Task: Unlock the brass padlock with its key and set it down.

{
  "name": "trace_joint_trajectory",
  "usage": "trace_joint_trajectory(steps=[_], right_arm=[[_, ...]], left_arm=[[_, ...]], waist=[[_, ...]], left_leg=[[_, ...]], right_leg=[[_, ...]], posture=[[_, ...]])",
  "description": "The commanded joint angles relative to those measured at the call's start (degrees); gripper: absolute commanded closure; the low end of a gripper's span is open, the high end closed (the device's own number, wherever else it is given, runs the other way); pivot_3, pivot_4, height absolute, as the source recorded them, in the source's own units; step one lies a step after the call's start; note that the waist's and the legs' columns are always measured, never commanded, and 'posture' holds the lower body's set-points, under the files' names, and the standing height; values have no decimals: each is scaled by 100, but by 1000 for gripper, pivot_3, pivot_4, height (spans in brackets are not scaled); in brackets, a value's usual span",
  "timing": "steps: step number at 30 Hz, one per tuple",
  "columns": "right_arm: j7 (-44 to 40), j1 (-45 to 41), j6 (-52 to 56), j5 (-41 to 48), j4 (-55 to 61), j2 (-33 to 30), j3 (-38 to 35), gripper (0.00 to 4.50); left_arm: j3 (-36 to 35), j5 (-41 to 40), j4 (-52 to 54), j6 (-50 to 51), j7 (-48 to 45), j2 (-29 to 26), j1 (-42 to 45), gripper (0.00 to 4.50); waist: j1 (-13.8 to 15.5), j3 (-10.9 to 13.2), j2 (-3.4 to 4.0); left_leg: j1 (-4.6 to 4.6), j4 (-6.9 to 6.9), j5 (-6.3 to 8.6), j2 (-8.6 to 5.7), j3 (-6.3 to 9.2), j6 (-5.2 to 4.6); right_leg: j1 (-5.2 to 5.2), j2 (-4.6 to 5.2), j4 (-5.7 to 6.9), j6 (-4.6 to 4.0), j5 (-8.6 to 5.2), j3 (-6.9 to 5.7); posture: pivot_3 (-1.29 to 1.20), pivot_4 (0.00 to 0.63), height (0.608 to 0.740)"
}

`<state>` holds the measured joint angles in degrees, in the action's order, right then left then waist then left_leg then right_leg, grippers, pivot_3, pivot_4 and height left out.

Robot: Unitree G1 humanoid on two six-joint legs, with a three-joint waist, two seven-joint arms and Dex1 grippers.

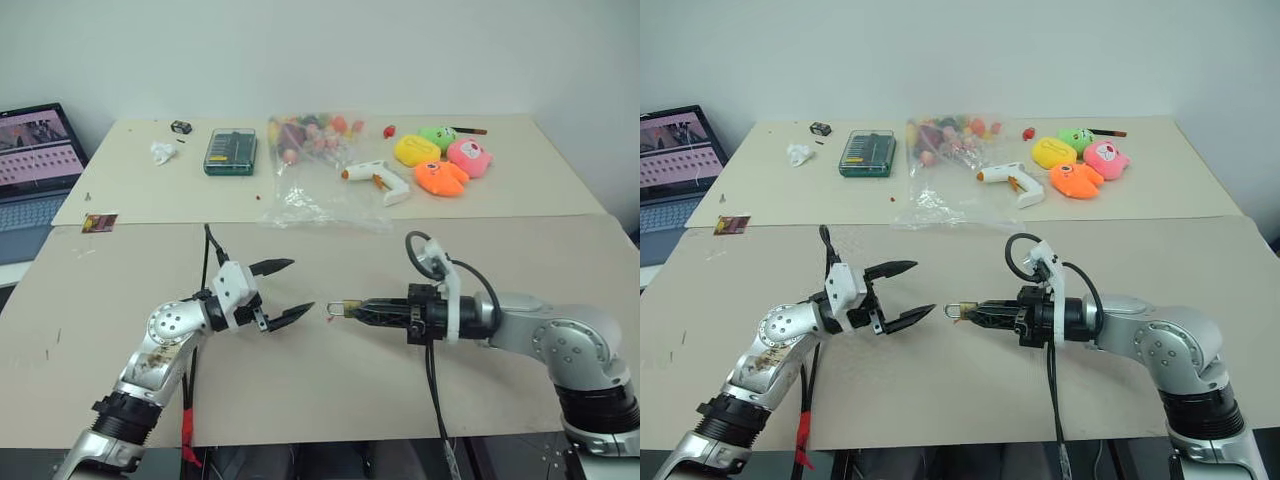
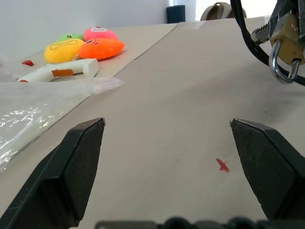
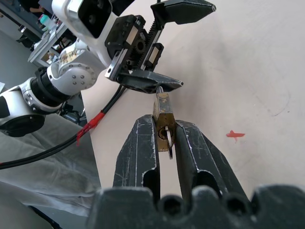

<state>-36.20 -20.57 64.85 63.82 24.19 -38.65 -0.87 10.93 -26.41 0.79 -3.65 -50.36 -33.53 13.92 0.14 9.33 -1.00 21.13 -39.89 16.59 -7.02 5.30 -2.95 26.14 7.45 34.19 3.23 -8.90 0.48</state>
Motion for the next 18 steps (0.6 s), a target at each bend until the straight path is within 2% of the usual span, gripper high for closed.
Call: trace_joint_trajectory(steps=[1,5,9,10,18], right_arm=[[-167,-72,-138,185,232,-24,-259,4388],[-383,-32,-232,196,421,-50,-237,4388],[-535,55,-250,183,516,-94,-237,4388],[-553,59,-254,169,520,-95,-242,4388],[-601,93,-264,150,551,-102,-267,4388]], left_arm=[[-103,-454,419,780,-146,126,-19,1054],[-53,-1565,1238,2253,-306,141,-133,2490],[-289,-2396,1605,3357,-73,230,-87,4120],[-338,-2537,1663,3553,-21,248,-67,4386],[-486,-2904,2009,4338,93,279,-98,4386]], waist=[[-1,0,0],[-7,0,0],[-10,0,0],[-9,0,0],[-11,0,0]], left_leg=[[0,0,0,0,0,0],[0,1,-1,3,0,2],[0,1,0,3,0,1],[0,0,0,3,0,1],[-2,2,-3,3,0,6]], right_leg=[[0,0,0,0,0,1],[0,-1,1,0,0,1],[0,-1,2,0,0,2],[0,-1,2,0,0,2],[0,-2,3,-1,0,5]], posture=[[0,150,740],[0,150,740],[0,150,740],[0,150,740],[0,150,740]])
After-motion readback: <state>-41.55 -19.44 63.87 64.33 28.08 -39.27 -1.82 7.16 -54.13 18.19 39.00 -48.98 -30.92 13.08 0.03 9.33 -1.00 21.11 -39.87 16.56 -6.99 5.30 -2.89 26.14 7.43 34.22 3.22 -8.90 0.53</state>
